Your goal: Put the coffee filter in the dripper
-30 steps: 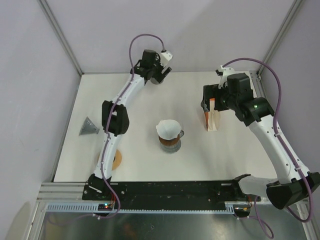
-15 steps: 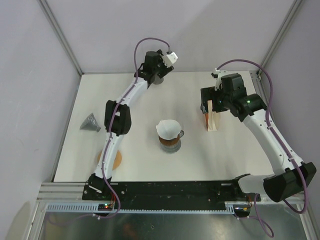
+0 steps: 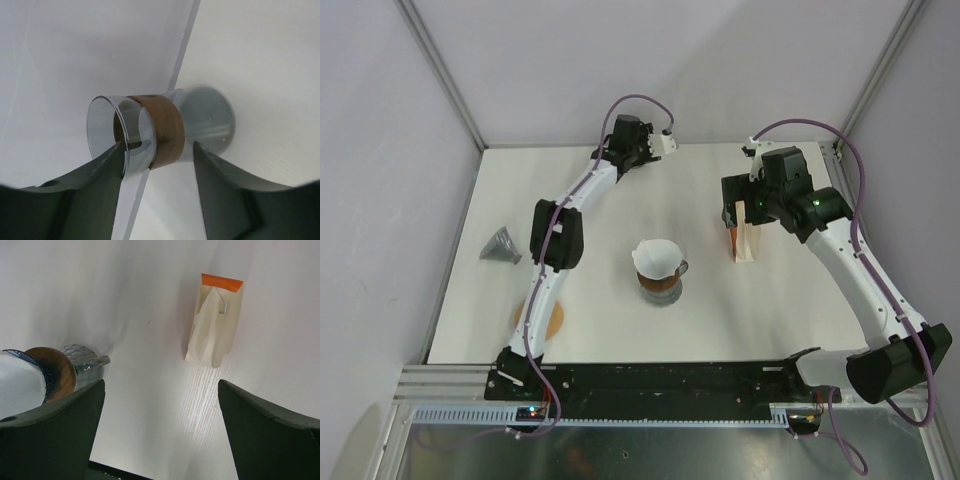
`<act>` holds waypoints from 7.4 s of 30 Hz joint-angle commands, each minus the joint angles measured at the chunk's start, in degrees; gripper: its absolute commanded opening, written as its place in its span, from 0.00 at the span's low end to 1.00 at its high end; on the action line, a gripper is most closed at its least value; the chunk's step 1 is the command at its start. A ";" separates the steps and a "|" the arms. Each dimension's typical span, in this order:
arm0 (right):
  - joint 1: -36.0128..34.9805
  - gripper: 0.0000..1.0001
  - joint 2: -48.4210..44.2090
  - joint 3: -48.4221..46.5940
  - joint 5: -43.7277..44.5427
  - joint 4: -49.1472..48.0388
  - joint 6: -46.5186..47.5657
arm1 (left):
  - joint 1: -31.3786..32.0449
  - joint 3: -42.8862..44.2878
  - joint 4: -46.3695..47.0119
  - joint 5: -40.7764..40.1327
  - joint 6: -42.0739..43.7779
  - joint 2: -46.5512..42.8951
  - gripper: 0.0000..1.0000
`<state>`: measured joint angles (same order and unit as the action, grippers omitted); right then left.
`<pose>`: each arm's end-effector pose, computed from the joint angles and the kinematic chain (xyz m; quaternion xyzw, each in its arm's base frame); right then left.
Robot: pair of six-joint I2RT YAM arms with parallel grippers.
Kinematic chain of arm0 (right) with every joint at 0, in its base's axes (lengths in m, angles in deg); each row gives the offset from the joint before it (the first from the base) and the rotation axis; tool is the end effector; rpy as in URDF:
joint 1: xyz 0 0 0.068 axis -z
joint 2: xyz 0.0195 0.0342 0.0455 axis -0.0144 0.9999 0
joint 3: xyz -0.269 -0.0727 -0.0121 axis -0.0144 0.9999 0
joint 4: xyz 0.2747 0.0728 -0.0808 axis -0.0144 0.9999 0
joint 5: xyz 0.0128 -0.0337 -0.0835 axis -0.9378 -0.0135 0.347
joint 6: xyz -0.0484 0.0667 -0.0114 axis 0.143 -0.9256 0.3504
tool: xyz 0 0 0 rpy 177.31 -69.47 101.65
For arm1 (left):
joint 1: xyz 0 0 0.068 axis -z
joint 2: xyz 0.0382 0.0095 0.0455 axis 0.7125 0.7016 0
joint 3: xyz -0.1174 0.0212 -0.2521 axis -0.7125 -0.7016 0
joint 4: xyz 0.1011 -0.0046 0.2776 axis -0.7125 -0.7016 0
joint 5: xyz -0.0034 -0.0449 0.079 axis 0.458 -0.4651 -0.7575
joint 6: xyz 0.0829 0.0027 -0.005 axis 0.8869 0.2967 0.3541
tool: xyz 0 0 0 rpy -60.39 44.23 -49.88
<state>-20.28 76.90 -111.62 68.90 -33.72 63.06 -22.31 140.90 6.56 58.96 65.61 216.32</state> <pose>0.3072 0.1175 0.3665 -0.1314 0.9036 0.0828 0.3993 0.6102 -0.2631 0.1879 0.5736 0.6375 0.1487 0.4924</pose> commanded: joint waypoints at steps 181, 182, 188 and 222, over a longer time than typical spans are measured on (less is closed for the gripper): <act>-16.95 0.99 -17.70 12.92 -5.36 -5.20 0.84 | -28.25 -95.87 -23.17 16.57 -10.78 -92.93 0.00; -17.00 0.99 -17.55 12.92 -5.43 -5.39 0.80 | -28.24 -96.02 -23.31 16.83 -10.44 -92.99 0.00; -17.04 0.99 -17.30 12.92 -5.46 -5.31 0.47 | -28.22 -97.73 -23.89 16.56 -7.31 -90.79 0.23; -17.30 0.99 -16.29 12.90 -4.21 -3.17 0.93 | -30.78 -91.54 -30.51 22.40 8.73 -64.91 0.89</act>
<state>-37.31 60.42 -98.44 64.55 -36.24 64.05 -52.62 49.10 -22.70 78.93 73.00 150.61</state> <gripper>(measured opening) 0.993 0.941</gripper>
